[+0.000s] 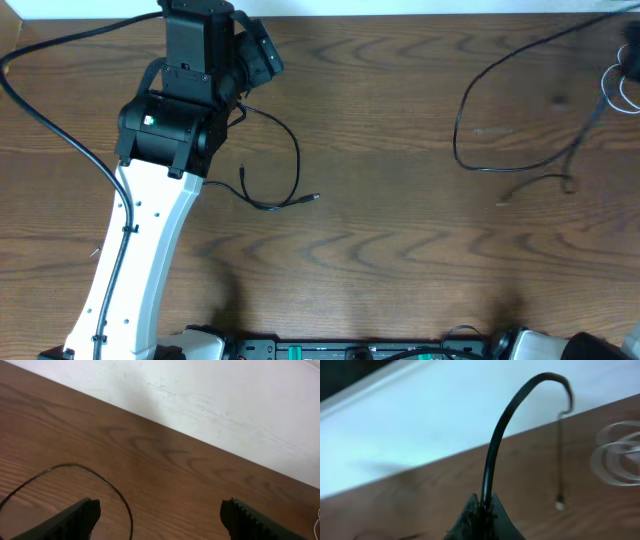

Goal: Untangle cables

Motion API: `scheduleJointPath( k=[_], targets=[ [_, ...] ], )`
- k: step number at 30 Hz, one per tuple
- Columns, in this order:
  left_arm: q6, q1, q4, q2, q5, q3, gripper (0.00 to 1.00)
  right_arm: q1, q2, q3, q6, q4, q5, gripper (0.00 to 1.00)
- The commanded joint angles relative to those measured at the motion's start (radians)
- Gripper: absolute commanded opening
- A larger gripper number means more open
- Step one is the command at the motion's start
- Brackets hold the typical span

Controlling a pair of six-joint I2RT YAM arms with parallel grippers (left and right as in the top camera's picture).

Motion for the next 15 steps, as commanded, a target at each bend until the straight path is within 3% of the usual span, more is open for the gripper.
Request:
scheduleJointPath(
  k=[1,9,15],
  targets=[
    [0.006,0.004,-0.003,0.009,-0.009,0.006,0.83,-0.098,-0.004,0.010,-0.041,0.021,0.086,0.01],
    [0.005,0.004,0.005,0.010,-0.009,0.006,0.83,-0.248,0.009,0.036,-0.106,0.160,0.300,0.01],
    [0.005,0.004,0.010,0.012,-0.009,0.005,0.83,-0.254,0.129,0.211,-0.193,0.121,0.383,0.01]
  ],
)
